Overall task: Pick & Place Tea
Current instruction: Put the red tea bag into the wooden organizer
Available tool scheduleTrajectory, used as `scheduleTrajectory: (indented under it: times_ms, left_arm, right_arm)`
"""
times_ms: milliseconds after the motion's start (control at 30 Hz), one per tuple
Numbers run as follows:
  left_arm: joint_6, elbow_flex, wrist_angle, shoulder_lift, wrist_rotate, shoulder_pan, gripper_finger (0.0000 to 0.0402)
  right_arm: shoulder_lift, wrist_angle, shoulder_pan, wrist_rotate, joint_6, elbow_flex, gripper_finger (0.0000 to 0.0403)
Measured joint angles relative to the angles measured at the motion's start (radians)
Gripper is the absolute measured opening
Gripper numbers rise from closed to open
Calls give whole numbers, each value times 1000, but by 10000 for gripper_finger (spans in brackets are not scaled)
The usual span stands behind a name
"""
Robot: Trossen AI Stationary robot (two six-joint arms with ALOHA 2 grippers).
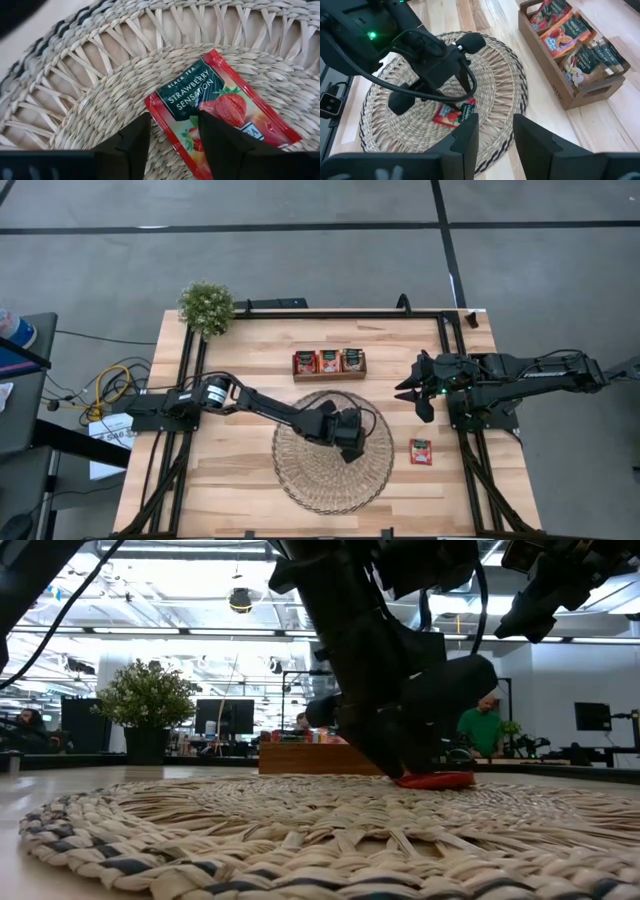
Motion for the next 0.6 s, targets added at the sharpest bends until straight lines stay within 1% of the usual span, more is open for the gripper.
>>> scheduleTrajectory:
  times_ms: [133,400,500,600]
  left_arm:
    - [0,-1,-14,0,-38,-6,122]
    - [-15,-3,-4,-1,-43,-5,14]
    - [-9,4,-4,-1,-43,-5,3]
    - [35,56,-51,-1,-34,-6,0]
  right_arm:
    - [0,0,0,0,0,0,113]
    - [0,0,0,0,0,0,113]
    - [0,0,0,0,0,0,113]
    - [0,0,0,-1,0,0,113]
